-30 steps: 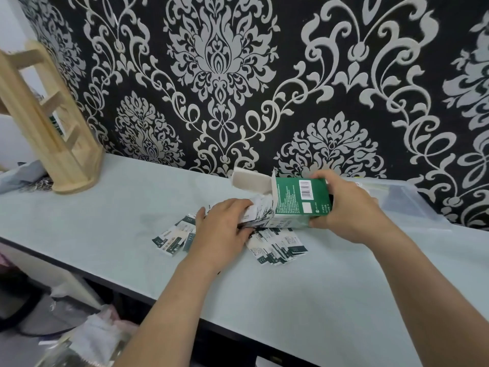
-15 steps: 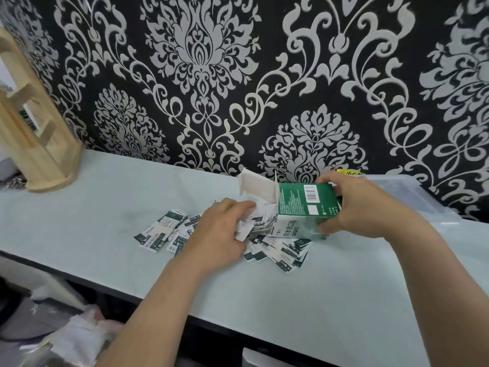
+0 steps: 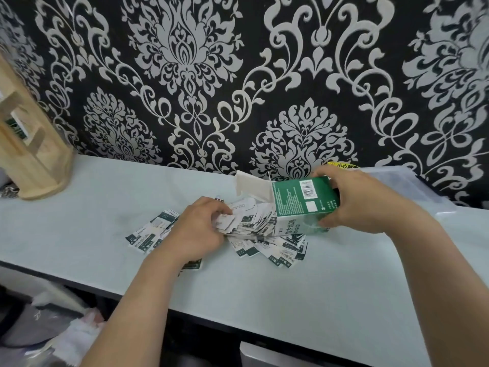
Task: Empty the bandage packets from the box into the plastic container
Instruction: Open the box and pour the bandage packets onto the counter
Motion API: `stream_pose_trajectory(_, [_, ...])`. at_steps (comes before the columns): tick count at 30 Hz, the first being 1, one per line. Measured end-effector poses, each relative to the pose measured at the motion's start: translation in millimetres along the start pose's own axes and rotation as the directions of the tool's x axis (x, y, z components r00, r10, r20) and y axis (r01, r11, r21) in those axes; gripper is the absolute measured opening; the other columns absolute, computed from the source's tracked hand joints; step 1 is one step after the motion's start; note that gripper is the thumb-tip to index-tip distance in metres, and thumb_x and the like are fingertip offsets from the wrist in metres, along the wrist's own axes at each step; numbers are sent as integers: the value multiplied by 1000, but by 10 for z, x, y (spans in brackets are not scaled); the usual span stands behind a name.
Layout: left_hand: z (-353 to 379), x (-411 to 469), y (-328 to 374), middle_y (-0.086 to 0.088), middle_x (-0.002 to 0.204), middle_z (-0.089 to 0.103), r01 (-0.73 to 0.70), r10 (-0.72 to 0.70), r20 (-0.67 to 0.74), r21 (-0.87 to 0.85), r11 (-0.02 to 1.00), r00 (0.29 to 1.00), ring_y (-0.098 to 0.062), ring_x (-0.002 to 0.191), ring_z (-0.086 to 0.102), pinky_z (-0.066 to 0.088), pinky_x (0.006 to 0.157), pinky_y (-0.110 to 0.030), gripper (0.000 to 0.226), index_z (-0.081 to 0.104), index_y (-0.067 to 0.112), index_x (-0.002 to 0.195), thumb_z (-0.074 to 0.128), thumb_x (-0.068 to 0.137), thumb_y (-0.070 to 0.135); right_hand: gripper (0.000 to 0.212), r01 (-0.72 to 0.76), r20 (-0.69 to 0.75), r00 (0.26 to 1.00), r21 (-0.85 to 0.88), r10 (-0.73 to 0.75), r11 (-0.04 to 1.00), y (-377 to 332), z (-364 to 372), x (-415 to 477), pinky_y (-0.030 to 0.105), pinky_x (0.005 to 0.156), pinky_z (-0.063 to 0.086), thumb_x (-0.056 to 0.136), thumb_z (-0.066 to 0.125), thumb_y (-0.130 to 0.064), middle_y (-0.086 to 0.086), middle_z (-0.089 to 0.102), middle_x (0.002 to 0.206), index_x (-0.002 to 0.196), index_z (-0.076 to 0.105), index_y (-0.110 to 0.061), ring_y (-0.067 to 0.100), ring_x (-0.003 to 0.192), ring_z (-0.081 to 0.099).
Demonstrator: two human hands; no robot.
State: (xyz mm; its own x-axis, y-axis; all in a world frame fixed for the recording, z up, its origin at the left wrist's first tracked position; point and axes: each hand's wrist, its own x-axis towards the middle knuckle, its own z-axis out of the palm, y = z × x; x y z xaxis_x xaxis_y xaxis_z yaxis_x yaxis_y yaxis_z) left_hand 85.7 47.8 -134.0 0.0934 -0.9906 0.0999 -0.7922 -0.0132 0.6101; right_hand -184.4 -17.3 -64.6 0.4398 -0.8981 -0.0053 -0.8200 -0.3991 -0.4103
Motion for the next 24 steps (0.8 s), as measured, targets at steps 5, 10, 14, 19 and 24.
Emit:
stream_pose_trajectory(5, [93,-105,260,4,154,18,-128,91,141,275,953,986,-11,146,5,-6,119,-49,80,30,36,145,68,76,23,66,47,-66,997,174,-36,984,38,-46,-94,15,74,43,65,85,-11,-24,59,97,114,49,-38,-1,92,56])
stream_pose_trajectory(10, [329,-55,333,4,145,43,-226,251,-38,321,920,967,-20,132,36,29,110,-34,64,36,27,146,61,88,19,69,67,-111,993,302,-35,951,86,-12,-102,13,74,42,66,85,-5,-26,61,101,117,52,-37,-5,98,57])
stream_pose_trajectory(14, [313,-46,330,2,105,70,-180,202,-207,121,976,957,-8,82,62,52,78,-27,40,61,28,127,57,92,9,70,64,-112,993,415,-19,908,151,-2,-91,25,81,48,67,84,0,-19,66,105,116,52,-38,0,95,60])
stream_pose_trajectory(19, [193,-72,365,17,60,61,-46,-38,-238,-339,939,971,4,55,52,40,56,-17,25,69,38,80,63,91,16,71,72,-142,990,531,5,844,241,-2,-77,33,86,54,66,82,8,-12,69,104,114,52,-34,4,101,61])
stream_pose_trajectory(24, [269,-96,328,19,114,61,-152,134,-116,-159,975,984,4,102,53,34,92,-2,37,67,24,119,67,86,7,70,68,-172,984,612,49,788,248,-42,-102,40,80,57,66,81,10,-5,68,108,115,52,-31,16,100,62])
